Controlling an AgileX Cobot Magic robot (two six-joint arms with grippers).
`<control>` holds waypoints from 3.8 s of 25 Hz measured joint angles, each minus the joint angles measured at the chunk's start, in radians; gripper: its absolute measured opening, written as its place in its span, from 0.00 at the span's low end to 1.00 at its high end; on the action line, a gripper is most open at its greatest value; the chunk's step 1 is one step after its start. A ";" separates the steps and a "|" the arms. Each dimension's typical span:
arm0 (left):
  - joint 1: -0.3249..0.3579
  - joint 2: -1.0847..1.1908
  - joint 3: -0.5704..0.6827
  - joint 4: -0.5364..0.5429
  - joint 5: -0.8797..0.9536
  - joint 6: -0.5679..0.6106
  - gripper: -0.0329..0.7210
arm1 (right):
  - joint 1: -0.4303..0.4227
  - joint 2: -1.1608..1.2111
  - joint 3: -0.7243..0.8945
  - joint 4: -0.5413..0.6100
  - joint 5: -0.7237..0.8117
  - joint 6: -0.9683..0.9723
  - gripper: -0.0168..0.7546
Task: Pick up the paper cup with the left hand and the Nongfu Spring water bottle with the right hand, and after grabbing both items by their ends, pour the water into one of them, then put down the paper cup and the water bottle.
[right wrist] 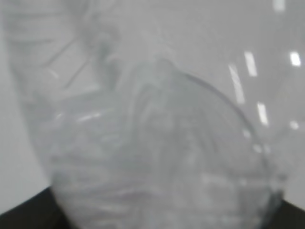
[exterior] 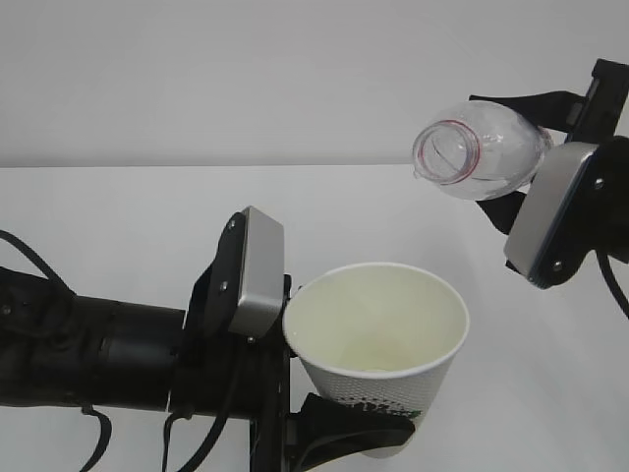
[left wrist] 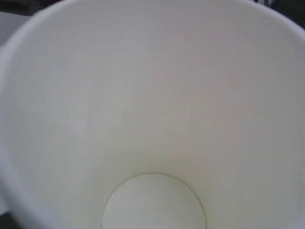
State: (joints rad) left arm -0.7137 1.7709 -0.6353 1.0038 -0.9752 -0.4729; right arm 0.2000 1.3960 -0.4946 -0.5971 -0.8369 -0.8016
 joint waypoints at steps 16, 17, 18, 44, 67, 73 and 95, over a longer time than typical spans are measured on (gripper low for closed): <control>0.000 0.000 0.000 0.008 0.000 0.000 0.70 | 0.000 0.000 0.000 0.024 -0.039 -0.107 0.62; 0.000 0.000 0.000 0.008 0.000 0.000 0.70 | 0.000 0.000 0.000 0.024 -0.041 -0.111 0.62; 0.000 0.000 0.000 0.008 0.000 0.000 0.70 | 0.000 0.000 0.000 0.024 -0.041 -0.115 0.62; 0.000 0.000 0.000 0.038 -0.042 0.000 0.70 | 0.000 0.000 0.000 0.024 -0.092 -0.205 0.62; 0.000 0.000 0.000 0.022 -0.042 0.000 0.70 | 0.000 0.000 0.000 0.031 -0.145 -0.319 0.62; 0.000 0.000 0.000 0.020 -0.042 0.000 0.70 | 0.000 0.000 0.000 0.032 -0.157 -0.324 0.62; 0.000 0.000 0.000 0.001 -0.042 0.000 0.70 | 0.000 0.000 0.000 0.032 -0.182 -0.326 0.62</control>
State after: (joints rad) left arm -0.7137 1.7709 -0.6353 1.0049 -1.0176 -0.4729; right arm 0.2000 1.3960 -0.4946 -0.5652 -1.0194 -1.1279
